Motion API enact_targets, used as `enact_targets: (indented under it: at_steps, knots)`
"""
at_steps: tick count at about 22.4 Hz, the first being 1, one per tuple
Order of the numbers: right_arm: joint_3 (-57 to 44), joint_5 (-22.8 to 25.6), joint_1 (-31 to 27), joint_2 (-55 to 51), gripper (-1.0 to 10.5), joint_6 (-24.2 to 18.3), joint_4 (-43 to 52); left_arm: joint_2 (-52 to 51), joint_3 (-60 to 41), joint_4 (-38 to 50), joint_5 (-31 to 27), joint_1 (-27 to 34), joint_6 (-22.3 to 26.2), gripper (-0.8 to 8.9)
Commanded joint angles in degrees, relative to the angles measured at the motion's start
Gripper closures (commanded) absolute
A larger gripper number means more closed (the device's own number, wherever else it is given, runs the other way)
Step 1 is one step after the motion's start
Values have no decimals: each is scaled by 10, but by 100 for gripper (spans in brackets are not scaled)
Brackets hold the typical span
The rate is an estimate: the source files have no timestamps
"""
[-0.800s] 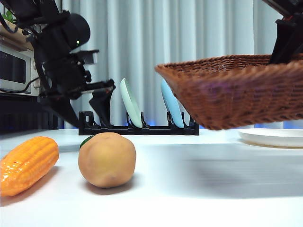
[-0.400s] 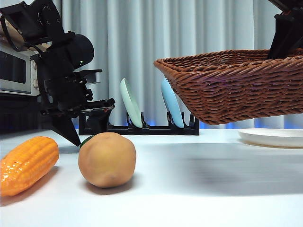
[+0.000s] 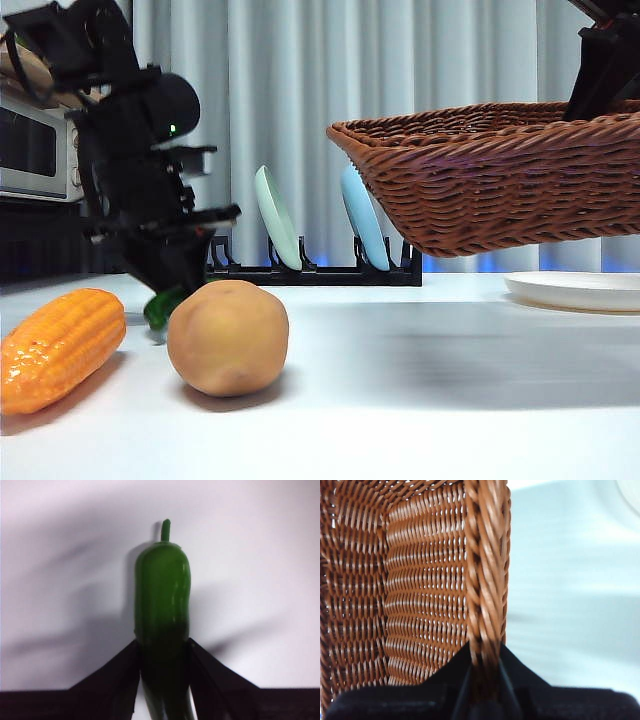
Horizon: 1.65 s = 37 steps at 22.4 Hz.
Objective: Pick up the basket,pick up the corn from the table,pick up the potato from the table,pick up the cucumber from the table,put all items into the basket
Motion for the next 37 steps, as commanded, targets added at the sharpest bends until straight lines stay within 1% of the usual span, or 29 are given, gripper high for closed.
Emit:
enact_targets:
  at_steps: [1, 3, 4, 8, 11, 12, 15, 19, 24, 25, 27, 33, 37]
  knots:
    - [7, -5, 0, 7, 959, 20, 22, -41, 28, -24, 3, -2, 2, 822]
    - [7, -5, 0, 15, 959, 22, 24, -68, 43, -39, 7, -4, -4, 822]
    - [7, -6, 0, 22, 959, 25, 24, -89, 53, -46, 19, -4, -11, 822]
    - [7, -7, 0, 51, 959, 30, 25, -153, 84, -60, 85, -8, -47, 822]
    - [7, -9, 0, 71, 959, 32, 32, -196, 96, -57, 136, -25, -81, 822]
    - [7, -14, 0, 77, 959, 36, 39, -208, 96, -55, 142, -35, -89, 822]
    - [7, -52, 0, 92, 959, 53, 63, -222, 96, -48, 141, -74, -100, 822]
    - [7, -68, 1, 95, 959, 70, 81, -216, 96, -28, 117, -138, -114, 823]
    - [7, -69, 10, 95, 959, 75, 78, -195, 96, 23, 37, -214, -124, 823]
    - [7, -75, 10, 95, 959, 75, 77, -188, 96, 32, 16, -226, -126, 822]
    - [7, -95, 13, 95, 959, 75, 77, -172, 96, 40, -6, -242, -129, 823]
    - [7, -96, 30, 95, 959, 75, 77, -110, 96, 42, -15, -275, -129, 822]
    - [7, -96, 41, 95, 959, 75, 78, -79, 96, 34, -17, -282, -127, 822]
